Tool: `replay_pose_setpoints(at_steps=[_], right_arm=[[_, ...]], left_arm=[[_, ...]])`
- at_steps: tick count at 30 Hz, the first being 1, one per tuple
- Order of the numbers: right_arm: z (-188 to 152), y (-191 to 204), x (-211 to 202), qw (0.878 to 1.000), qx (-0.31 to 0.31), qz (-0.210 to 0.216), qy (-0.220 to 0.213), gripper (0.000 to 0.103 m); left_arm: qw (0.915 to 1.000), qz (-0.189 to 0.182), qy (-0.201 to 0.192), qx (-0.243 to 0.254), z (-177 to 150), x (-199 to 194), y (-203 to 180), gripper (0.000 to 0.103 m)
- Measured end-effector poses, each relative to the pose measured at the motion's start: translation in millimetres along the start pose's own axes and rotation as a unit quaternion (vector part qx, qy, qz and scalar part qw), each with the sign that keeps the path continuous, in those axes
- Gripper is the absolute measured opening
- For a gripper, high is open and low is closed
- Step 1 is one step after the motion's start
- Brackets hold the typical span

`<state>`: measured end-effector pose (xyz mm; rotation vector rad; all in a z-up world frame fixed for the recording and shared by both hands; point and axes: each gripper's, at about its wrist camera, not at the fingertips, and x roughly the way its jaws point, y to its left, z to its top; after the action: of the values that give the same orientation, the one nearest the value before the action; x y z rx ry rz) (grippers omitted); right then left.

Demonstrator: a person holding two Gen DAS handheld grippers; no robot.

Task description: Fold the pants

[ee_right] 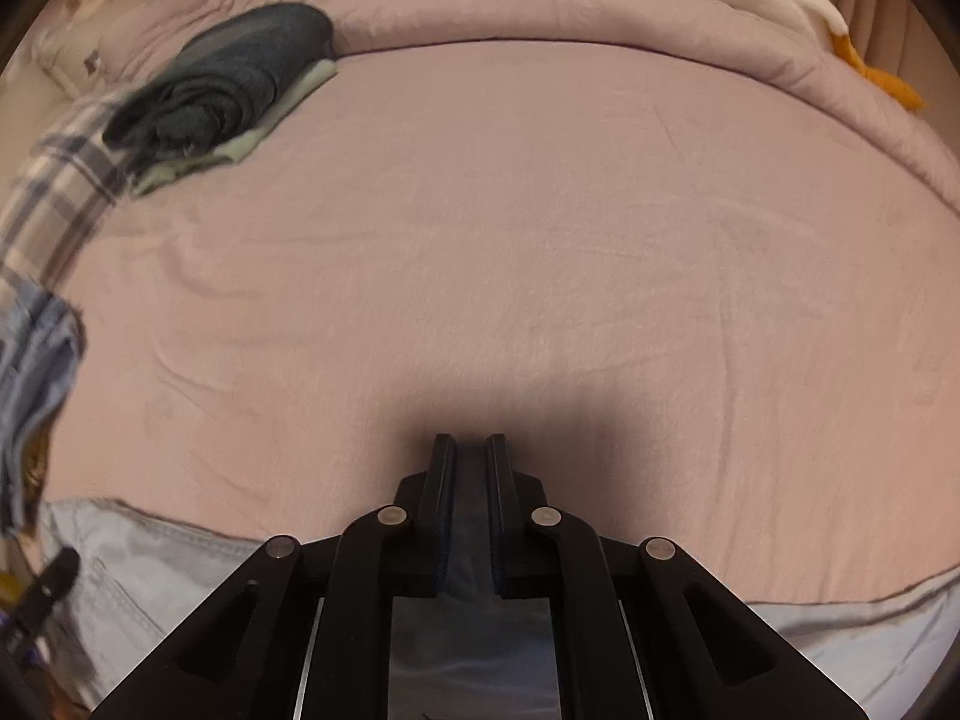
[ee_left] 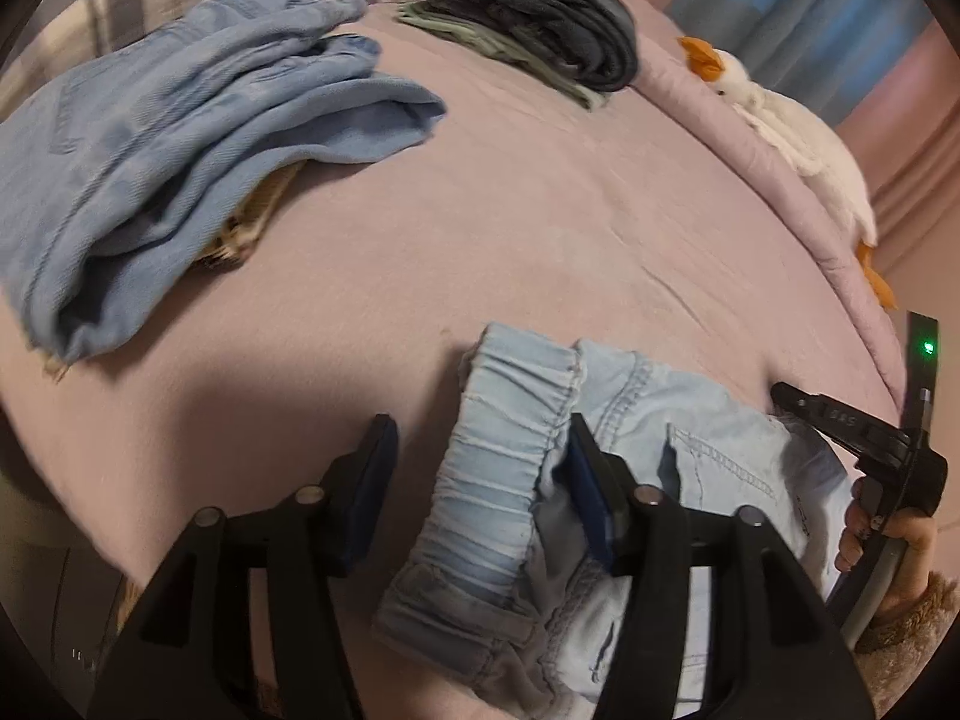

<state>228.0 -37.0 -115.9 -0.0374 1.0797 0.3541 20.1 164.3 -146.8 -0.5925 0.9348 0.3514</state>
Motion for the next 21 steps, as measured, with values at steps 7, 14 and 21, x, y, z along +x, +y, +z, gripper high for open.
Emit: replay_pose_setpoints(at_steps=[7,14,21], right_arm=[[-12,-59,-57,0.998,0.045,-0.01,-0.054,0.036],[-60,-172,-115,0.981,0.179,-0.009,-0.078,0.048],[-131,-263,-155,0.946,0.294,-0.095,-0.1,0.058]], left_arm=[[0.9987,0.023,0.036,-0.026,-8,-24,2,0.079],[0.9991,0.038,-0.013,0.014,-1,-69,-31,0.08],[0.9953,-0.066,-0.023,0.067,13,-70,-91,0.083]])
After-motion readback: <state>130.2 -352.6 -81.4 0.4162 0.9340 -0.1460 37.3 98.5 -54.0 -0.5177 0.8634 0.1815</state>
